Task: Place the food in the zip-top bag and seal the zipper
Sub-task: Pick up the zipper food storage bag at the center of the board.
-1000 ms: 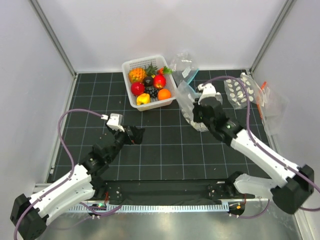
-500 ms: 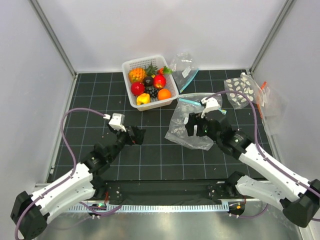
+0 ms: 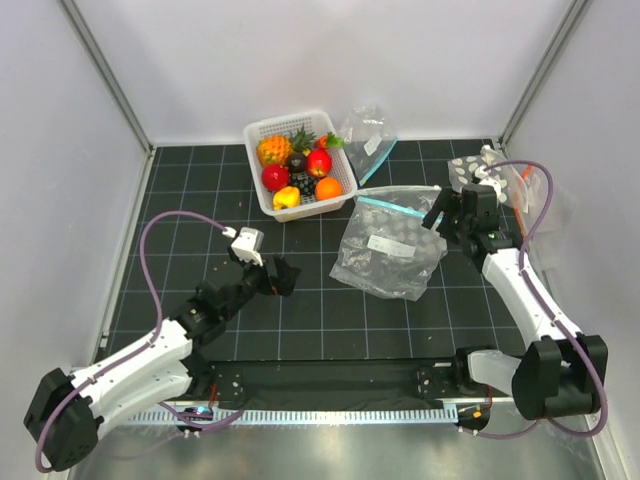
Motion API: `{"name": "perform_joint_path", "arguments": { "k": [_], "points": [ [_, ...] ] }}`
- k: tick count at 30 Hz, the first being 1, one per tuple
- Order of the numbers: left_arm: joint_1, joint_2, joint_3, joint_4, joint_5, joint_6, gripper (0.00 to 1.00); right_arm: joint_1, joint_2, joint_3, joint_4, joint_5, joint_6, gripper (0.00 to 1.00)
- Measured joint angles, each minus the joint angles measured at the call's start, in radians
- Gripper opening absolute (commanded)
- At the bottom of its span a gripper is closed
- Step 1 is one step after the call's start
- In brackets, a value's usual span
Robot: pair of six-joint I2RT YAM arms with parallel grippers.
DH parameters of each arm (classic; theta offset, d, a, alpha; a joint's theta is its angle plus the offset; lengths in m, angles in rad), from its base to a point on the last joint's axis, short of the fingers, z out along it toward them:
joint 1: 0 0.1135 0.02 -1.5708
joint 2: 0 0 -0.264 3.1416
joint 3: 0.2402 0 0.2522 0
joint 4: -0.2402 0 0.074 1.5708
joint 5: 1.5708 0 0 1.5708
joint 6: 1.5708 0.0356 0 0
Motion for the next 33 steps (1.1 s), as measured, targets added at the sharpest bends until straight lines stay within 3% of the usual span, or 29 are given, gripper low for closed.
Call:
{"name": "perform_joint_path", "arguments": {
  "k": [9, 28, 31, 32, 33],
  "points": [
    [0.000, 0.002, 0.001, 0.000, 0.013, 0.000, 1.00, -0.150, 0.122, -0.121, 0.138, -0.066, 0.091, 0.79],
    [0.000, 0.001, 0.001, 0.002, 0.013, 0.008, 1.00, -0.171, 0.311, -0.131, 0.295, -0.073, 0.143, 0.60],
    [0.000, 0.004, 0.001, 0.002, 0.013, 0.008, 1.00, -0.171, 0.315, -0.131, 0.306, -0.080, 0.140, 0.40],
    [0.000, 0.004, 0.001, 0.003, 0.013, 0.009, 1.00, -0.171, 0.315, -0.131, 0.309, -0.084, 0.136, 0.25],
    [0.000, 0.004, 0.001, 0.003, 0.013, 0.009, 1.00, -0.171, 0.315, -0.131, 0.312, -0.091, 0.129, 0.19]
  ]
}}
